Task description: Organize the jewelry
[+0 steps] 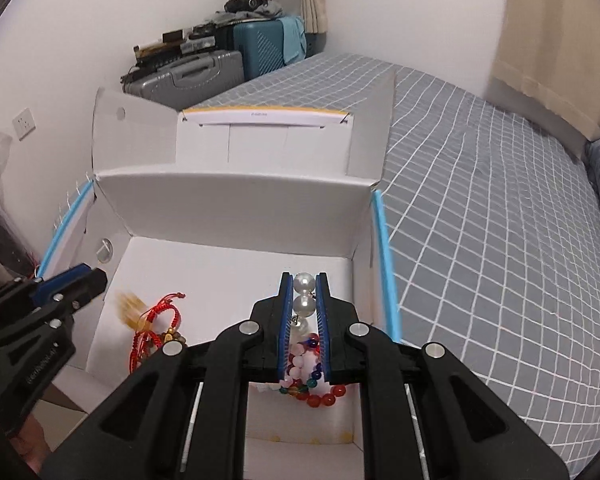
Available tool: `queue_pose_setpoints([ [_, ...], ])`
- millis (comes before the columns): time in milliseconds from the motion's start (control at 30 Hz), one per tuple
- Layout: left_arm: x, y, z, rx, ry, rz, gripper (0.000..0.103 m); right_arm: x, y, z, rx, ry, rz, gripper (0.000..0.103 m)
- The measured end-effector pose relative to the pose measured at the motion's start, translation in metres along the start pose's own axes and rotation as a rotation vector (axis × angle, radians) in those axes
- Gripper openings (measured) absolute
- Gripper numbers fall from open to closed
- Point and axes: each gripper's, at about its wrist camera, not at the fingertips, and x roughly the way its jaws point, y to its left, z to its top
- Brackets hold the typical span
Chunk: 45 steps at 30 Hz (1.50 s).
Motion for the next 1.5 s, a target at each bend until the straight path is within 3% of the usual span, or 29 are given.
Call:
queue_pose_setpoints([
  [500, 0.033, 0.006, -0.007, -0.004, 0.079, 0.022, 0.017, 0.046, 0.009, -0.012, 0.005, 0.119, 0.000, 0.011],
  [633, 0.036, 0.007, -0.007, -0.013, 0.097, 0.014, 0.021, 0.049, 0.009, -0.012, 0.000, 0.128, 0.008, 0.011],
  [667, 0.036, 0.007, -0.006, -0.014, 0.096, 0.021, 0.028, 0.049, 0.010, -0.012, -0.001, 0.131, 0.010, 0.012],
  [800, 0.030, 0.010, -0.005, -0.033, 0.077, 0.031, 0.048, 0.044, 0.010, -0.012, -0.001, 0.116, 0.030, 0.045],
  [900, 0.023, 0.012, -0.005, -0.053, 0.049, 0.036, 0.067, 0.035, 0.010, -0.012, -0.002, 0.092, 0.035, 0.061],
  [1000, 0.018, 0.014, -0.005, -0.065, 0.040, 0.039, 0.073, 0.026, 0.006, -0.012, 0.000, 0.068, 0.038, 0.074],
  [1167, 0.003, 0.016, -0.010, -0.073, -0.016, 0.049, 0.092, 0.011, 0.000, -0.015, 0.014, 0.027, 0.037, 0.087],
  [1267, -0.007, 0.017, -0.016, -0.072, -0.053, 0.066, 0.097, 0.002, -0.002, -0.019, 0.022, -0.001, 0.025, 0.095],
  [1500, -0.033, 0.019, -0.031, -0.058, -0.092, 0.056, 0.097, -0.028, -0.003, -0.034, 0.038, -0.070, -0.009, 0.095],
])
